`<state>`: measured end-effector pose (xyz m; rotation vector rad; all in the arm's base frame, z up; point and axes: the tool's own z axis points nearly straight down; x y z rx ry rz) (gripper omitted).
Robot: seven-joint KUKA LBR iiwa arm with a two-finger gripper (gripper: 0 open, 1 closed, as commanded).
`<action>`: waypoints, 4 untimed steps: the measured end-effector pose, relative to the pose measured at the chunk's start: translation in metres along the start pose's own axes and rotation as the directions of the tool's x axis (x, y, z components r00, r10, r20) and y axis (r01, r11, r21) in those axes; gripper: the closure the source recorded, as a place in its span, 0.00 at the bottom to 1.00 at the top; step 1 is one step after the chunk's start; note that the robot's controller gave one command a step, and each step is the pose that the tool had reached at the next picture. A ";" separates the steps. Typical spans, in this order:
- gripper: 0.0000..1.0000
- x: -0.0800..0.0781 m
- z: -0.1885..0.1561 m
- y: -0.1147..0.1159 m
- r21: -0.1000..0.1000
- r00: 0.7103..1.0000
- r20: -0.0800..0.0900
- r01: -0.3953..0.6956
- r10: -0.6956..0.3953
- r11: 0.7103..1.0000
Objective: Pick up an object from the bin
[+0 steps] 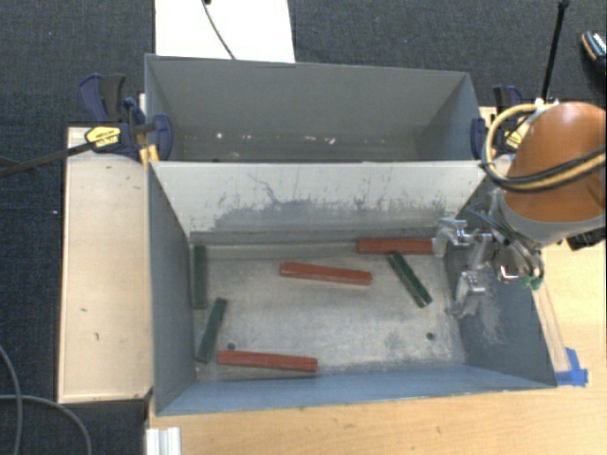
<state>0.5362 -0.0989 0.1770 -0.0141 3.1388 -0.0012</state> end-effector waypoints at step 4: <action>1.00 -0.048 -0.039 0.161 -0.004 0.989 0.008 -0.146 0.146 0.989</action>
Offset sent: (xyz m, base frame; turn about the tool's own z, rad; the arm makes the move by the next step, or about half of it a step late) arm 0.0552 0.0501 -0.1000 0.0530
